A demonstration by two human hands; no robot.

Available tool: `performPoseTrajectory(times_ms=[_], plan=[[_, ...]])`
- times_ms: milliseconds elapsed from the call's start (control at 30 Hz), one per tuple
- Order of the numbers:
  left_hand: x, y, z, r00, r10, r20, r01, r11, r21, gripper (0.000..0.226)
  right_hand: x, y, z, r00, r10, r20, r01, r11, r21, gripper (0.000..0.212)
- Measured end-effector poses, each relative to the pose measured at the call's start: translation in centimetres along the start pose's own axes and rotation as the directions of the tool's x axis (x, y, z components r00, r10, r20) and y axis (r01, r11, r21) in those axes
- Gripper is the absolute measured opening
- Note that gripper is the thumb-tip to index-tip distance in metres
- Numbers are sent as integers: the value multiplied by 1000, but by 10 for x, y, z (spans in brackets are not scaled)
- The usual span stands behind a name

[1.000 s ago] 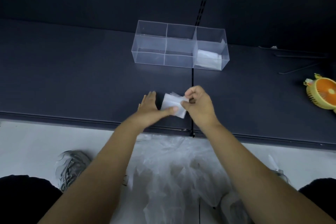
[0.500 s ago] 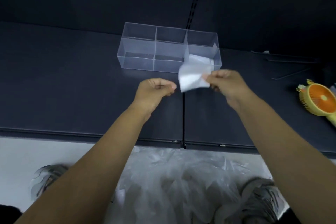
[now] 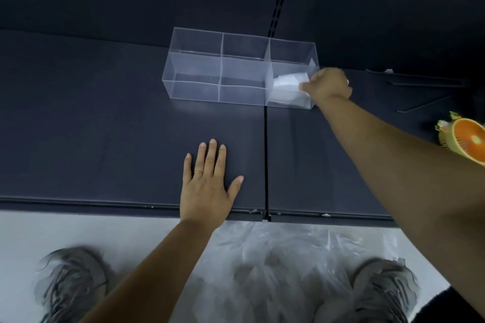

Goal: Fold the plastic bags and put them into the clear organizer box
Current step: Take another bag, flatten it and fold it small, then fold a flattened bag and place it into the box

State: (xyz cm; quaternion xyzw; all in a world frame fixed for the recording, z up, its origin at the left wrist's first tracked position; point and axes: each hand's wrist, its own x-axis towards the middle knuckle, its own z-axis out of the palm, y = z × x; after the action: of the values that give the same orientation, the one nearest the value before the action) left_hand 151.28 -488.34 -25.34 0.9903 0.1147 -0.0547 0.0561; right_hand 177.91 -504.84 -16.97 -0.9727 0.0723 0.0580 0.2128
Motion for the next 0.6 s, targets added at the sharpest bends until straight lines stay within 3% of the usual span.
performPoseTrajectory(times_ms=[100,233,400,533,600], plan=[[0,0,1,1000,-6,-7,6,1000,5,77,-7,-2,-3,1000,-31,2,31,999,-37,40],[0,0,0,1000,0,-10,0,1000,1,75,-40,1,-14,975,-172,-138,170,985,-27,51],[0,0,0,1000,6,-6,-6,1000,11,76,-163,36,10,867,-366,-337,442,877,186,18],[1,0,-2,1000,13,29,-12,1000,-20,76,-283,103,55,894,-395,-209,424,898,115,24],[2,-1,-3,998,21,54,-19,999,-26,76,-313,142,70,947,-291,-136,296,955,20,7]])
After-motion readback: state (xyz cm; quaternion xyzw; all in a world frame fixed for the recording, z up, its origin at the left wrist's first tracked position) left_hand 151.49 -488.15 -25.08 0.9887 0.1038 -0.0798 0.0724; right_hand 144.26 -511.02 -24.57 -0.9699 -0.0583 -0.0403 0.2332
